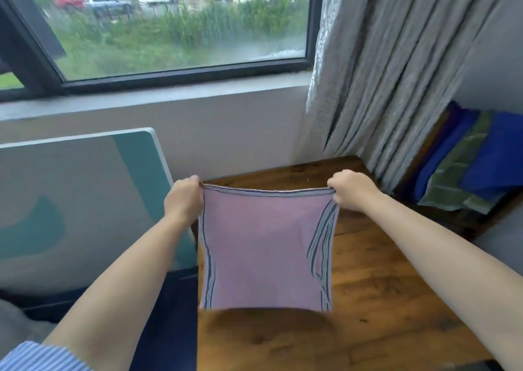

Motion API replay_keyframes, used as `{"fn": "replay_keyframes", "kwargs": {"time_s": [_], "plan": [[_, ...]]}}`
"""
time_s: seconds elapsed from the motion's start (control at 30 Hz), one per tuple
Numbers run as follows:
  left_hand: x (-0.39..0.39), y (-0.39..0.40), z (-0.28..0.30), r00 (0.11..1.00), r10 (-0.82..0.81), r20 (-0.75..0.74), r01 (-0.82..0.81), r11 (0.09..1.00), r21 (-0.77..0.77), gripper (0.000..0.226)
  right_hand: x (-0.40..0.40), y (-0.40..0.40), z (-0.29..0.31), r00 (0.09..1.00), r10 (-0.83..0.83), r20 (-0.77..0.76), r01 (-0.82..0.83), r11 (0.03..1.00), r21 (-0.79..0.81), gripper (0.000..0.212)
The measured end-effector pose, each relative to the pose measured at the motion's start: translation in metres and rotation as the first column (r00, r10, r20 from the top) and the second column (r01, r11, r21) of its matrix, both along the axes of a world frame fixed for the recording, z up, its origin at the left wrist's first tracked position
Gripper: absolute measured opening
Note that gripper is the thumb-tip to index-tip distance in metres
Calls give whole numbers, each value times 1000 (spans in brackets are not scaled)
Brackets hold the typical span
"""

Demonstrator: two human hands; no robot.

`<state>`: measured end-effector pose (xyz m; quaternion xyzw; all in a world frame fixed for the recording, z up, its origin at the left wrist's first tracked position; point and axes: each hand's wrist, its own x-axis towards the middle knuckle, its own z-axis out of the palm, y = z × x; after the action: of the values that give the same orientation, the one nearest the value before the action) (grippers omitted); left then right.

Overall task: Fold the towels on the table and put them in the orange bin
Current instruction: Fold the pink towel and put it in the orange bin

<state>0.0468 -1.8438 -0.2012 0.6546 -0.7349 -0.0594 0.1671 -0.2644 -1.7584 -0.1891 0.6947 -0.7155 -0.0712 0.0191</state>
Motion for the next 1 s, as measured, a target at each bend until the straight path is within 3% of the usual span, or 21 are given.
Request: {"fn": "replay_keyframes", "kwargs": {"time_s": [0.03, 0.1, 0.17, 0.3, 0.43, 0.53, 0.67, 0.73, 1.0], "plan": [[-5, -1, 12, 990, 51, -132, -60, 996, -65, 23, -3, -2, 13, 992, -81, 96, 95, 983, -157, 28], [-17, 1, 37, 940, 73, -335, -140, 974, -180, 21, -4, -4, 39, 933, -146, 329, 288, 851, -439, 28], [-28, 1, 60, 907, 48, -419, -155, 962, -223, 22, -3, -9, 63, 907, -110, 407, 341, 760, -554, 27], [-33, -8, 88, 924, 42, -380, -101, 985, -137, 24, -11, -12, 87, 978, -54, 203, 126, 923, -364, 28], [-32, -11, 119, 856, 12, -517, -210, 922, -325, 25, -23, -24, 117, 919, -31, 393, 268, 779, -566, 32], [-35, -16, 134, 907, 54, -419, -157, 964, -216, 24, -19, -31, 127, 935, 16, 353, 121, 923, -364, 32], [-29, -18, 138, 888, 96, -449, -218, 949, -230, 27, -30, -38, 130, 903, 34, 428, 216, 827, -520, 35], [-28, -19, 137, 903, 101, -417, -216, 947, -238, 27, -27, -42, 126, 927, 3, 374, 162, 899, -408, 36], [-27, -24, 110, 961, 197, -193, -173, 976, 136, 23, -37, -53, 94, 978, -118, 172, 150, 971, -184, 35]]}}
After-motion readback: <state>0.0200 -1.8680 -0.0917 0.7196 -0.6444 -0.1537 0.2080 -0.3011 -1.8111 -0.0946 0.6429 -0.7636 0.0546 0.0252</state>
